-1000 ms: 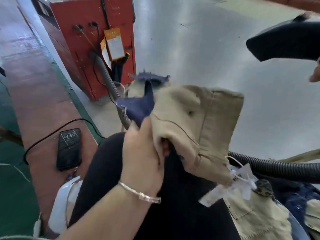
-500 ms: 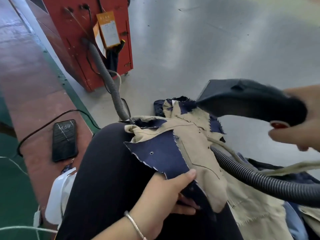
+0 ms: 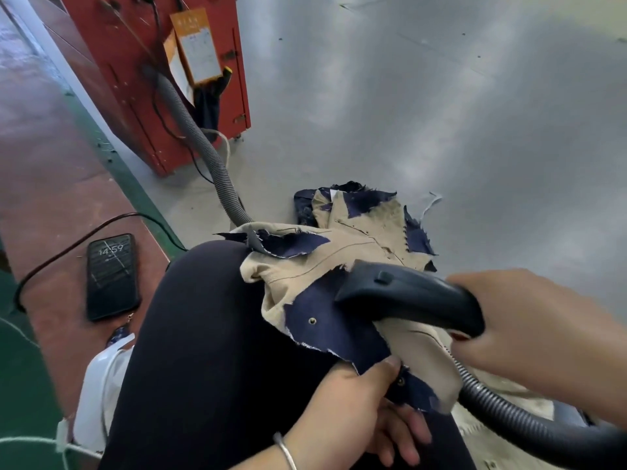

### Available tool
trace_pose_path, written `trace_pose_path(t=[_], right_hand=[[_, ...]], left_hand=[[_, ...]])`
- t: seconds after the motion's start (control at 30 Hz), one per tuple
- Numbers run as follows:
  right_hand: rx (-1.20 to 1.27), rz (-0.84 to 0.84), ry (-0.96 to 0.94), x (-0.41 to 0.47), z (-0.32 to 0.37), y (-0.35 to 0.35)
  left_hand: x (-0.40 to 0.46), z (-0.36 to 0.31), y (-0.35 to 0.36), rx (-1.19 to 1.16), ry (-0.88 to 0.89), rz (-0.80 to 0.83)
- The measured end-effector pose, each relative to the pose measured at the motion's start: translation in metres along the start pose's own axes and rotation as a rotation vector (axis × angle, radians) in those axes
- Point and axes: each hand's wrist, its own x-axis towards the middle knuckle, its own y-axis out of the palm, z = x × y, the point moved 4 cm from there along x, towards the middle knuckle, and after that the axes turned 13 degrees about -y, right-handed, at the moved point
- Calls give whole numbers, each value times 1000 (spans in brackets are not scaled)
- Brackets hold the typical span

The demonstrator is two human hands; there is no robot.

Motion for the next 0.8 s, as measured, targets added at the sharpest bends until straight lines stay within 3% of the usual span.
trace_pose_path(t=[0.2, 0.3, 0.43, 0.53, 0.73, 0.8], right_hand=[[143, -139, -26, 52, 11, -18], [211, -242, 52, 72, -4, -32], [368, -370, 39, 45, -33, -58], [313, -313, 24, 9, -31, -61], [0, 43, -28, -9, 1, -27], [-72, 89, -8, 0, 8, -23]], left_hand=[[-1, -2, -3, -17, 14, 28], [-3, 0, 0, -11, 15, 47], [-6, 1, -2, -17, 15, 48], [-6, 0, -3, -6, 15, 46], [-5, -2, -2, 16, 14, 53], [-5, -2, -2, 24, 33, 50]])
